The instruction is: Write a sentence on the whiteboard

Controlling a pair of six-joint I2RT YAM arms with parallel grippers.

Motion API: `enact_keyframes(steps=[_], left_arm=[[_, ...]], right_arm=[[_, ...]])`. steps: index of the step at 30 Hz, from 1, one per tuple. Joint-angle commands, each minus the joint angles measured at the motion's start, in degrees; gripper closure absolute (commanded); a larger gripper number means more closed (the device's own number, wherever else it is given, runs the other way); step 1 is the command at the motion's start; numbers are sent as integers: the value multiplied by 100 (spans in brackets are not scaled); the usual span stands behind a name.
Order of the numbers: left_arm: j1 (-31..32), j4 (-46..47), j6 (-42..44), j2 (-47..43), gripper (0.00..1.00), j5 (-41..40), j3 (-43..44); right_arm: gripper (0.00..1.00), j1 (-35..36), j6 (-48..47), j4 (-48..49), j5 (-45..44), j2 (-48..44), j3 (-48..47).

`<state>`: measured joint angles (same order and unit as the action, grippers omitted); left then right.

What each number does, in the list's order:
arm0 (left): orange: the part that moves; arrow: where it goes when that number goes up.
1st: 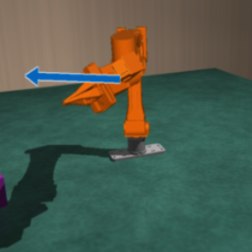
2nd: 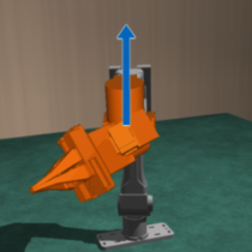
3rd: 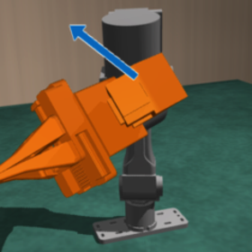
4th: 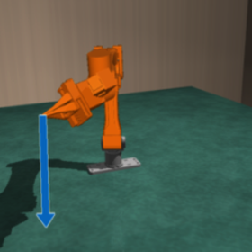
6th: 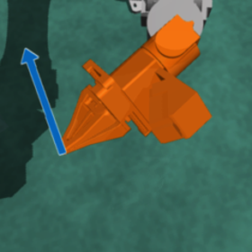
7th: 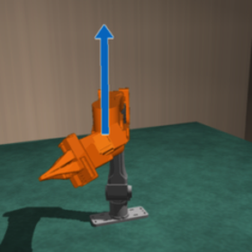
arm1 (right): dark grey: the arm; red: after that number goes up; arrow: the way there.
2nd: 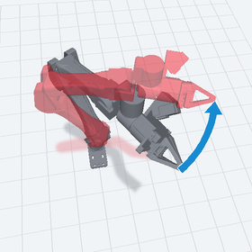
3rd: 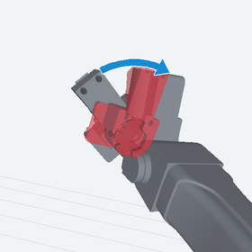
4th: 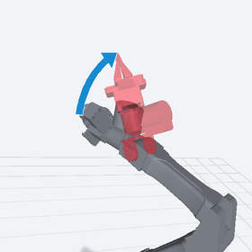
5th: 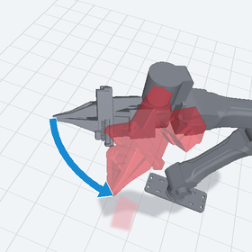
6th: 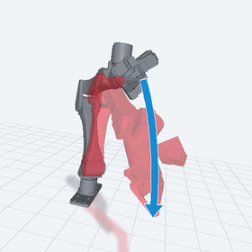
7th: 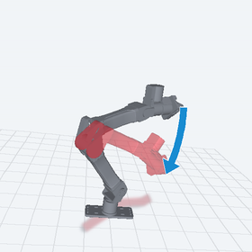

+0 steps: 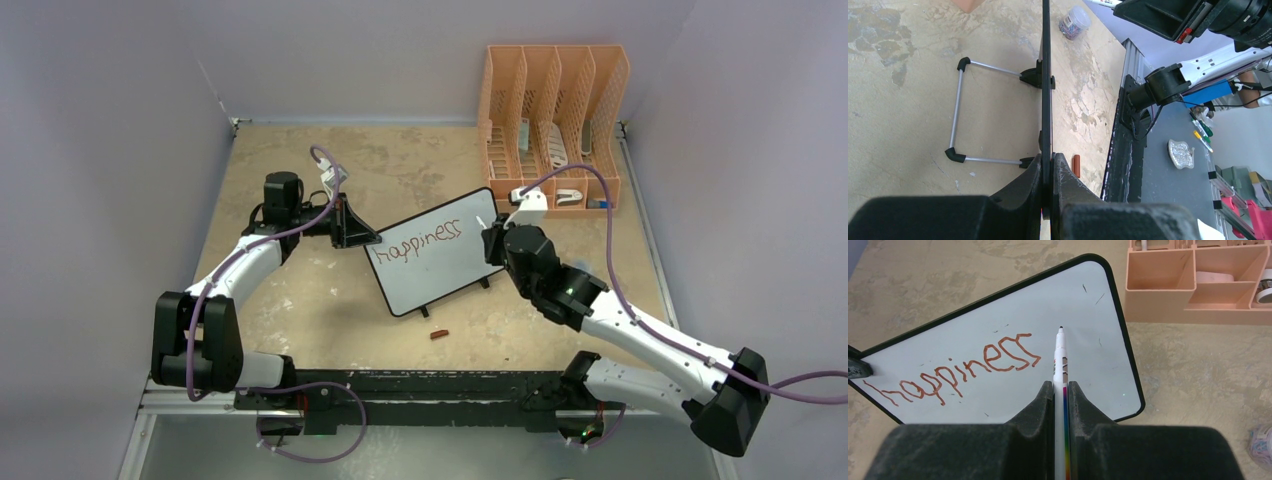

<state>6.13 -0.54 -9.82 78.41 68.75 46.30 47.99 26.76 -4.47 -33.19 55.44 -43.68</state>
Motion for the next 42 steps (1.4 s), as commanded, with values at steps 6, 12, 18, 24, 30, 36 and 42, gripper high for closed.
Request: enact_keyframes(steps=[6, 12, 18, 24, 30, 36, 42], left_arm=[[116, -272, 262, 86, 100, -204, 2], [116, -272, 270, 89, 100, -204, 6], [116, -272, 271, 82, 100, -204, 9], [116, -273, 279, 78, 100, -189, 2], [116, -281, 279, 69, 100, -188, -7], [121, -280, 279, 69, 100, -195, -2], [116, -287, 279, 68, 100, -221, 1]], right_arm=[[100, -62, -163, 421, 213, 107, -15], [100, -70, -180, 421, 281, 219, -44], [100, -88, -182, 594, 292, 278, -18], [100, -109, -179, 678, 332, 379, 23], [100, -114, -159, 703, 322, 467, 68], [100, -132, -150, 664, 252, 552, 69], [100, -133, -168, 623, 347, 475, 38]])
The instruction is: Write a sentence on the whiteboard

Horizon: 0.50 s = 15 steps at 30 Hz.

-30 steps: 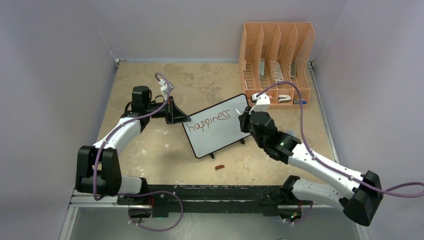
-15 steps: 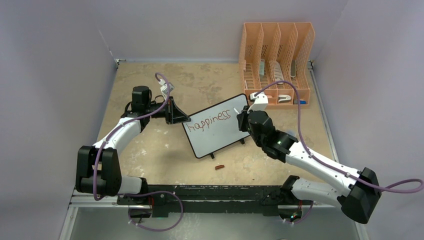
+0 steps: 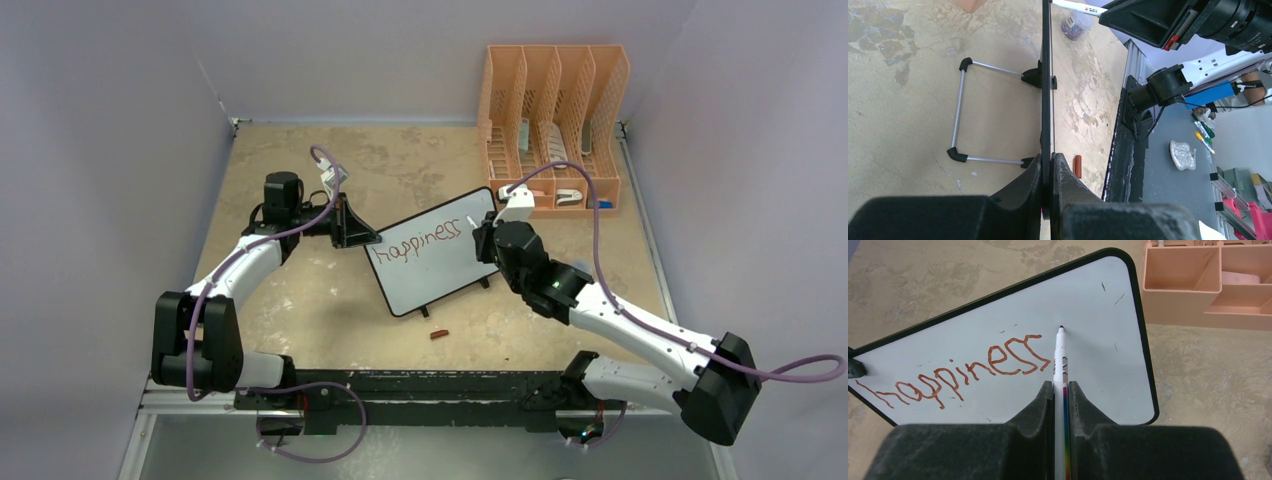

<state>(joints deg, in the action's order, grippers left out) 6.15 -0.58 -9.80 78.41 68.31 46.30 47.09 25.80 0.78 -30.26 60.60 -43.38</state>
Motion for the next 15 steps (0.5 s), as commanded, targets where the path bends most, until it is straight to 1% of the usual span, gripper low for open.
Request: enact_keyframes(steps=[1, 7, 15], left_arm=[[114, -277, 277, 67, 100, -178, -5], [114, -275, 277, 69, 100, -189, -6], [114, -280, 277, 81, 100, -196, 6]], right_arm=[[100, -42, -67, 67, 39, -85, -2], [100, -42, 3, -202, -3, -330, -21], [100, -43, 109, -349, 166, -478, 55]])
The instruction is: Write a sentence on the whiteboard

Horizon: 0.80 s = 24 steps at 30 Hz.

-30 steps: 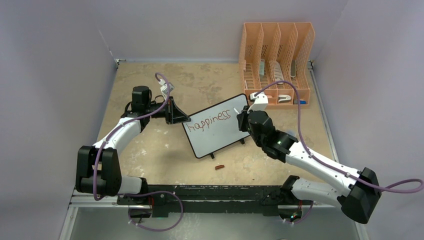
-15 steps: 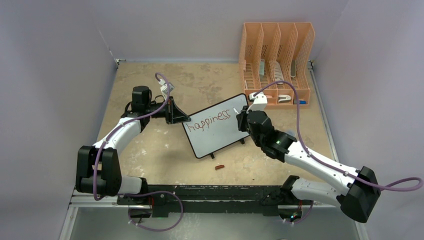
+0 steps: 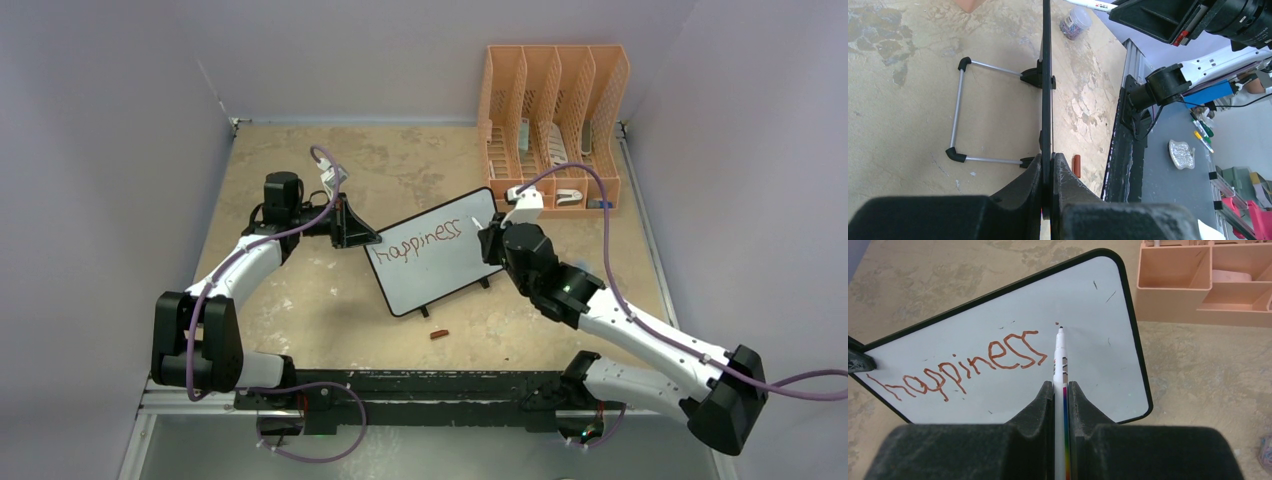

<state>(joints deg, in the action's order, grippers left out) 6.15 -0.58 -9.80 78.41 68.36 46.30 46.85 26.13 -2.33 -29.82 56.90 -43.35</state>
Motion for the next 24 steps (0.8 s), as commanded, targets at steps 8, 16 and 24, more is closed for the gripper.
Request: enact_keyframes(steps=[8, 16, 24], left_arm=[[114, -277, 277, 78, 100, -198, -2], [114, -277, 277, 85, 100, -198, 4], [114, -276, 277, 95, 100, -195, 6]], right_arm=[[100, -19, 72, 139, 127, 62, 56], [100, -18, 76, 350, 103, 143, 56], [100, -18, 49, 416, 49, 193, 29]])
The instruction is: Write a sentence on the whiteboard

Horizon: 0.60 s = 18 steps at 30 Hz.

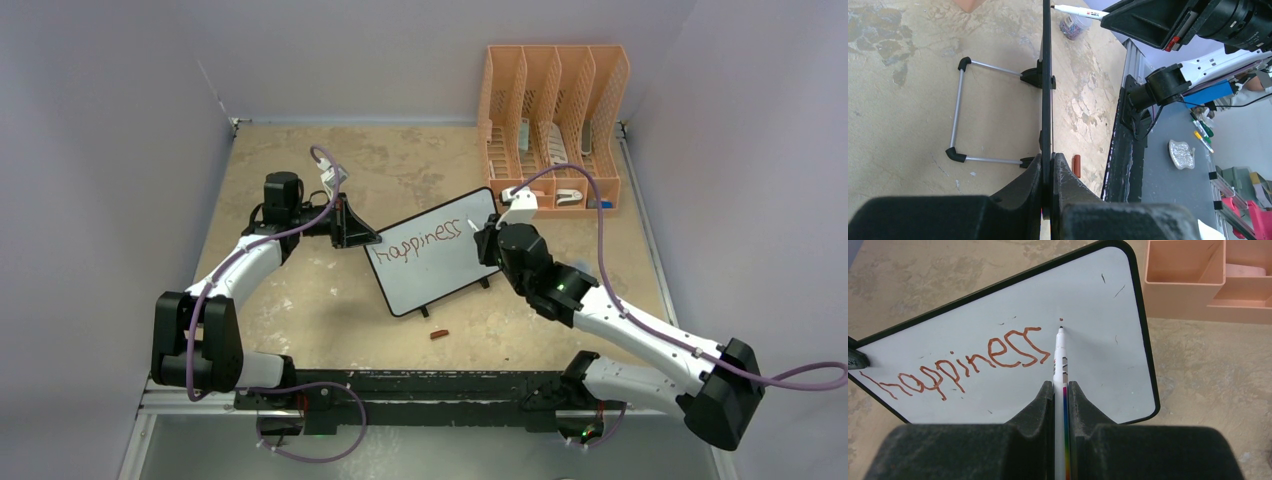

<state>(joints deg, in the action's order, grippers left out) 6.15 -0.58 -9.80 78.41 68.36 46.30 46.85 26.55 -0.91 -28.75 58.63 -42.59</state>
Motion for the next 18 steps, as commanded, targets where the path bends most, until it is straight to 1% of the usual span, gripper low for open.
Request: enact_keyframes(steps=[1, 10, 18], left_arm=[[114, -277, 277, 94, 100, -192, 6], [114, -290, 277, 86, 100, -183, 9], [114, -278, 277, 84, 100, -189, 6]], right_arm=[[100, -18, 3, 281, -74, 33, -41], [100, -18, 15, 207, -154, 112, -30], [100, -18, 75, 100, -40, 170, -39]])
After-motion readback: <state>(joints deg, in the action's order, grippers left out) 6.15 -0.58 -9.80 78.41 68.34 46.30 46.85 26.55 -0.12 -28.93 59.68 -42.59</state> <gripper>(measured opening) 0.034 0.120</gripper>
